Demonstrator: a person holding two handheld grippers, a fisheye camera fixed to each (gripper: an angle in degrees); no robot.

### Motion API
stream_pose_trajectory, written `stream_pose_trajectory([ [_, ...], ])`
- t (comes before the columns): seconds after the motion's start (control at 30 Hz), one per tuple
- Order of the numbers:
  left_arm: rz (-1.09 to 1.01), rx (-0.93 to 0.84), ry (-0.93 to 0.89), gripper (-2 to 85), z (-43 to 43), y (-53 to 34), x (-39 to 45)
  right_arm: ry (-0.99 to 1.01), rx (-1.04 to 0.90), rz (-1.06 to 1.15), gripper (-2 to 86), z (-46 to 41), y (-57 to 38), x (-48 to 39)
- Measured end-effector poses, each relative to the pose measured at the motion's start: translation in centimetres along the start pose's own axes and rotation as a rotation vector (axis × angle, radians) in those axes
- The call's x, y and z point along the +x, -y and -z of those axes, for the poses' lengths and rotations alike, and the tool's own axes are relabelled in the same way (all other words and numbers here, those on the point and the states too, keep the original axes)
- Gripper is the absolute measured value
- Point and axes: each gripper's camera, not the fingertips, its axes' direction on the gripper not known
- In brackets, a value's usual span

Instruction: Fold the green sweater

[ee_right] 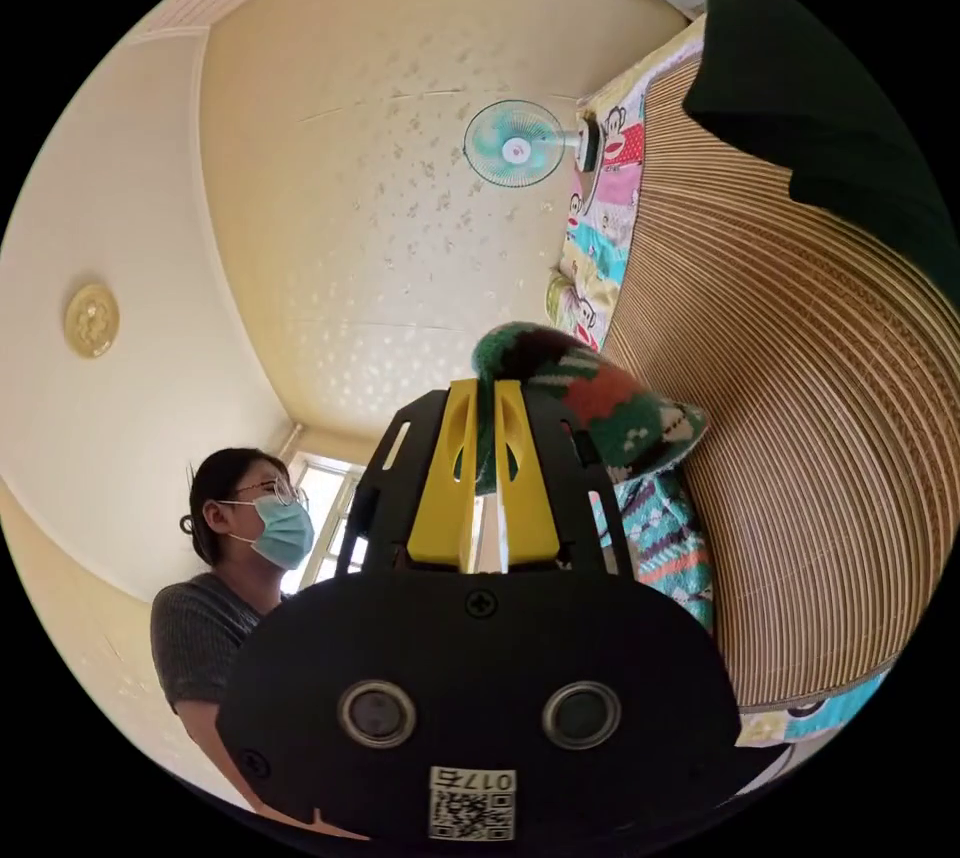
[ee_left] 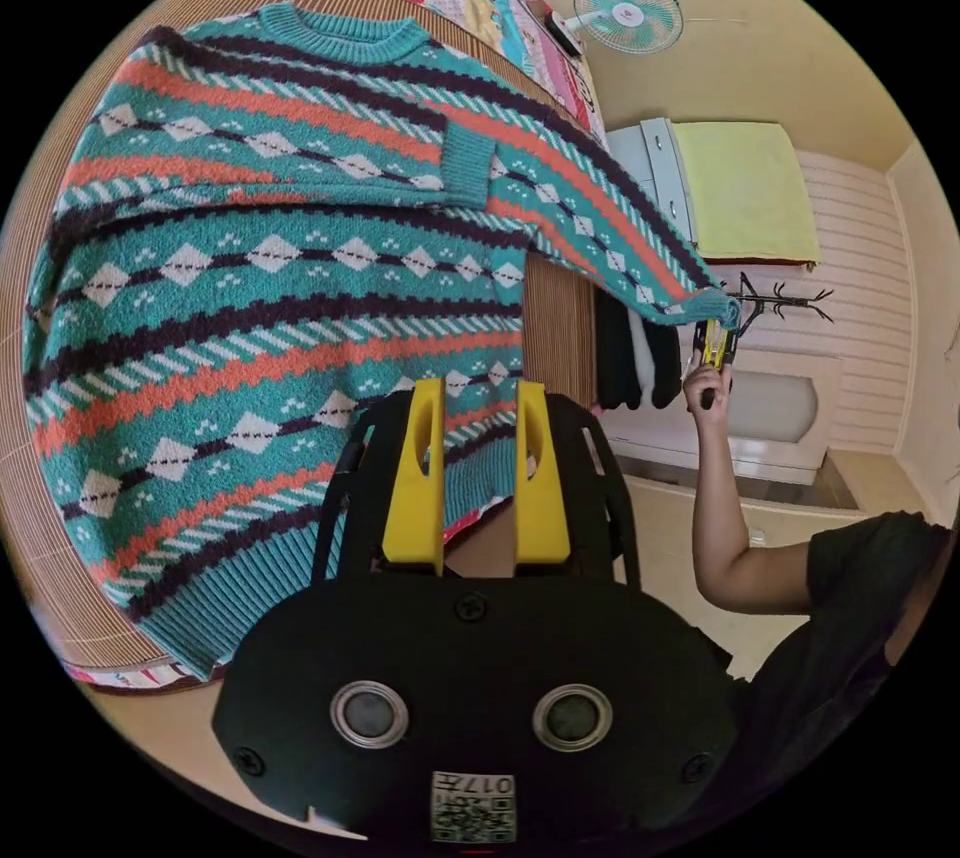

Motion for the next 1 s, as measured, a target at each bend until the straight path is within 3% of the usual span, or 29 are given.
stream_pose_trajectory([
  [0.17, -0.148, 0.143, -0.079, 12.1, 2.5, -0.9, 1.9, 0.095, -0.216, -0.054, 4.2, -11.3, -0.7, -0.5],
  [0.3, -0.143, 0.261, -0.076, 13.4, 4.3, -2.6, 0.4, 0.160, -0.427, -0.177, 7.6, -27.0, -5.3, 1.0],
  [0.4, -0.040, 0.357, -0.047, 14.0, 6.8, -3.8, -3.2, 0.120, -0.511, -0.155, 10.5, -33.3, -6.4, 3.8],
  [0.47, 0.022, 0.444, 0.012, 14.1, 9.2, -4.7, -5.8, -0.082, -0.503, -0.146, 10.9, -33.4, -6.5, 5.2],
  [0.6, 0.033, 0.473, 0.198, 14.5, 11.3, -3.1, -8.1, -0.469, -0.539, 0.007, 10.4, -29.7, -7.6, 4.8],
  [0.7, 0.012, 0.489, 0.285, 14.4, 11.6, 0.7, -9.7, -0.674, -0.605, -0.017, 9.9, -26.4, -9.4, 6.6],
  [0.83, 0.092, 0.428, 0.390, 13.5, 9.1, 8.2, -13.0, -0.707, -0.615, -0.133, 9.3, -22.8, -11.9, 9.0],
  [1.0, 0.167, 0.229, 0.503, 5.4, 5.4, 13.4, -15.2, -0.626, -0.623, -0.242, 8.6, -23.4, -15.8, 10.3],
])
